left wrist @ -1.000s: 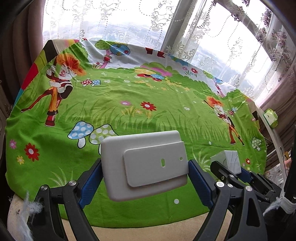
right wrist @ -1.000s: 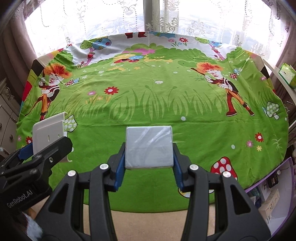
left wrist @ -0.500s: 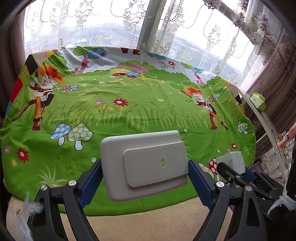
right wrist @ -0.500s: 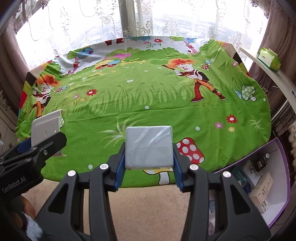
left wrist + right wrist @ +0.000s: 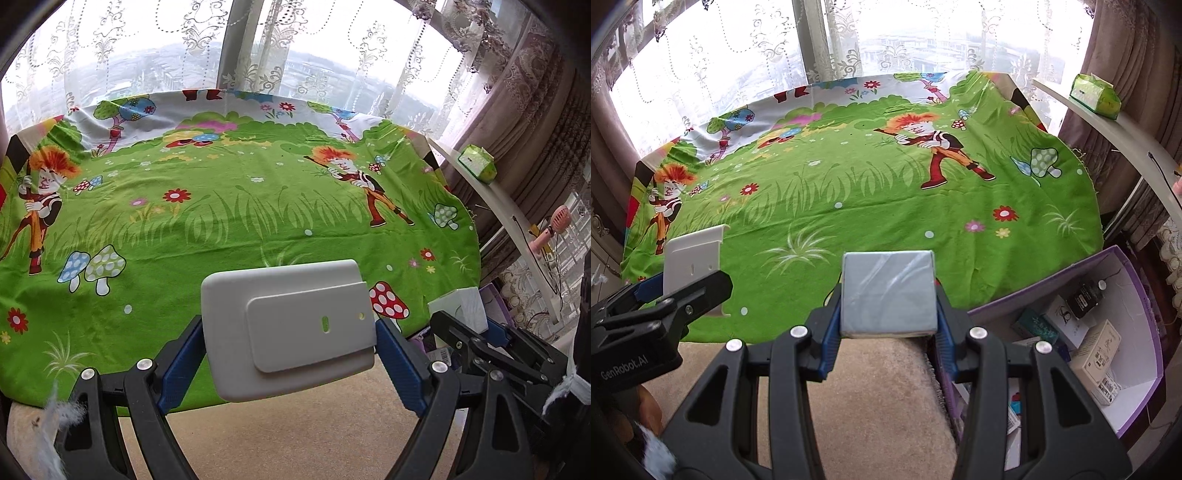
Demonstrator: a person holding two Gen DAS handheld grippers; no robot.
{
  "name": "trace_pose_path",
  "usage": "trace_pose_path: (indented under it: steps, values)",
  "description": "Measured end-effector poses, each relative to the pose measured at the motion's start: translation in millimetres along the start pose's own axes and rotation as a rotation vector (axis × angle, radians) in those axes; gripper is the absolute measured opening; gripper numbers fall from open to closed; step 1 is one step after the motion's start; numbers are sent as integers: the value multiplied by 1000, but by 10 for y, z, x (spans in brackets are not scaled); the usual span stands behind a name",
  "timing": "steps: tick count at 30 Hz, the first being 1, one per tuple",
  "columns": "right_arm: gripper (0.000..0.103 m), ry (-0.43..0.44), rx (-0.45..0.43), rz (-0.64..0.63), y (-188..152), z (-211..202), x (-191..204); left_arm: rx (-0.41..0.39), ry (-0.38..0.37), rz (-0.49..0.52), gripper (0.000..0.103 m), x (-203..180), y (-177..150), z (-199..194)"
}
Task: Organize rigid objects
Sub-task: 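Carry both held items over the purple box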
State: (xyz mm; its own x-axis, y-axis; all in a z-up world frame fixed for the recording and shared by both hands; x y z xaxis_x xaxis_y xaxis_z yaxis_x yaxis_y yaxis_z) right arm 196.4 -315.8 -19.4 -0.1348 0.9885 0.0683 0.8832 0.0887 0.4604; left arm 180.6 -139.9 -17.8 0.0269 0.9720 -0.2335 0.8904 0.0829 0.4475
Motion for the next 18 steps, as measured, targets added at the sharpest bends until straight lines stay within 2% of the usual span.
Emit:
trace_pose_path:
  steps: [18]
  values:
    - [48,-67,6,134,-423,-276,-883,127,-153,200,90,-1031,-263,172]
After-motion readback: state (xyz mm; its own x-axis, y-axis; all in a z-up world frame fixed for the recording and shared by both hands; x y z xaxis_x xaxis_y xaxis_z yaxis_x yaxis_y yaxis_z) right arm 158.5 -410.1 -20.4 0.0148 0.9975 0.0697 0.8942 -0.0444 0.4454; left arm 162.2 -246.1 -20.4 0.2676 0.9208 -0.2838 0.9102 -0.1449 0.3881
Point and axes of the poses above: each gripper's, at about its wrist camera, not at the fingertips, and z roughly the way its jaws point, x to its left, y to its top, the point moved 6 cm from there along z, roughly the way its jaws point, and after that the axes turned 9 degrees about x, right-handed, at the moved point
